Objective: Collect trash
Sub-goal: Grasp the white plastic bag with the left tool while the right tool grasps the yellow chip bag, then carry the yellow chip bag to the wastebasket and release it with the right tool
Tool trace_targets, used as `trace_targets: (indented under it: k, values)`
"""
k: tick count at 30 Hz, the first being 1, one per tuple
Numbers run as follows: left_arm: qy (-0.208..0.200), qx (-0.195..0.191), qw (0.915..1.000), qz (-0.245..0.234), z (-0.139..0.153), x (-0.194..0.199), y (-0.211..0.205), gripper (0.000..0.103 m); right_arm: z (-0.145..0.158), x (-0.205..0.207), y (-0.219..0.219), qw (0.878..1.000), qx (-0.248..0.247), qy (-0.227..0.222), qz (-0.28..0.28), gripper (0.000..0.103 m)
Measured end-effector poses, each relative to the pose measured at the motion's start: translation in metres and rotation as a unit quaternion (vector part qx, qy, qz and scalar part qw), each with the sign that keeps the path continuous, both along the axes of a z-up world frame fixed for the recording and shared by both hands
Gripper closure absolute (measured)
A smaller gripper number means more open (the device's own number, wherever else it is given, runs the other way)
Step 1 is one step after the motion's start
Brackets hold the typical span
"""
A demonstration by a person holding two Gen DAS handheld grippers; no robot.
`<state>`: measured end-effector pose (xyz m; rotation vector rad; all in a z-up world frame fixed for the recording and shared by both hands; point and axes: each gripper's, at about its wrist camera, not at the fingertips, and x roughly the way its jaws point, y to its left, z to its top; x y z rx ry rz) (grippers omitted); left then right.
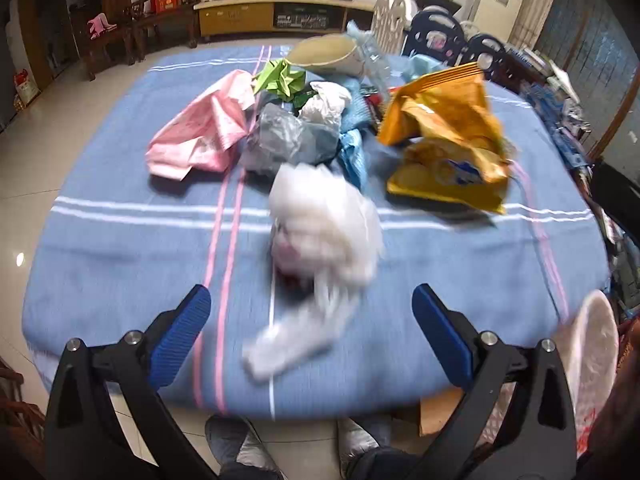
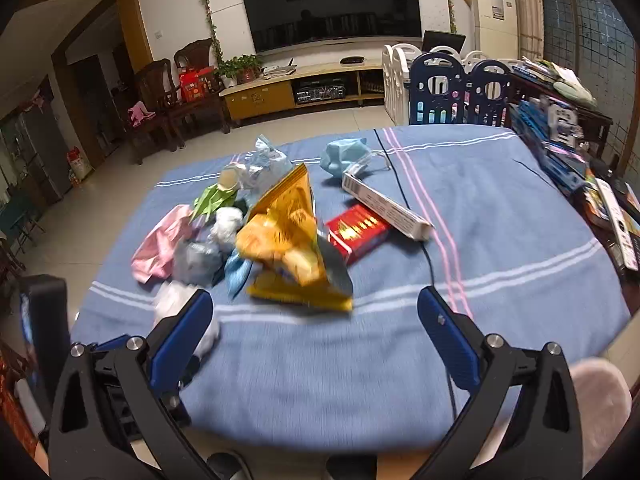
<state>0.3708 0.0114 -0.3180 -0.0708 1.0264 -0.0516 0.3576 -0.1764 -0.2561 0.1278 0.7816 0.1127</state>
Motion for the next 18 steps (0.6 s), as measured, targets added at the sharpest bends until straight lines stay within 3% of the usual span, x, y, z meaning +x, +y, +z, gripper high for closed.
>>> trace_targets:
  k: [5, 7, 9, 10, 11, 12, 13, 18]
  values:
    - [0.022, -0.043, 0.9988, 0.001, -0.015, 0.028, 0.001, 0.003, -0.033, 0.050, 0.000, 1.000, 0.017, 0.011, -0.001, 0.003]
    - [0.040, -0.058, 0.9975, -0.010, -0.021, 0.036, -0.001, 0.009, -0.054, 0.067, 0.005, 0.999, 0.006, 0.039, 0.004, 0.006]
    - [0.044, -0.073, 0.9962, -0.015, -0.023, 0.041, -0.002, 0.033, -0.066, 0.077, 0.007, 0.998, 0.010, 0.056, 0.013, 0.019]
    - [0.046, -0.078, 0.9957, -0.017, -0.023, 0.042, -0.001, 0.041, -0.072, 0.081, 0.008, 0.998, 0.013, 0.065, 0.018, 0.039]
    - [0.044, -0.085, 0.9952, -0.019, -0.022, 0.041, 0.000, 0.060, -0.079, 0.084, 0.010, 0.996, 0.018, 0.079, 0.027, 0.064]
    - [0.043, -0.089, 0.9949, -0.021, -0.021, 0.041, 0.000, 0.069, -0.084, 0.086, 0.011, 0.995, 0.020, 0.091, 0.034, 0.074]
    - [0.042, -0.089, 0.9949, -0.022, -0.021, 0.041, 0.000, 0.071, -0.085, 0.086, 0.012, 0.994, 0.022, 0.096, 0.039, 0.082]
    - [0.006, -0.110, 0.9936, -0.022, 0.010, 0.025, 0.005, 0.075, -0.042, 0.052, 0.012, 0.997, 0.042, 0.051, 0.050, 0.088]
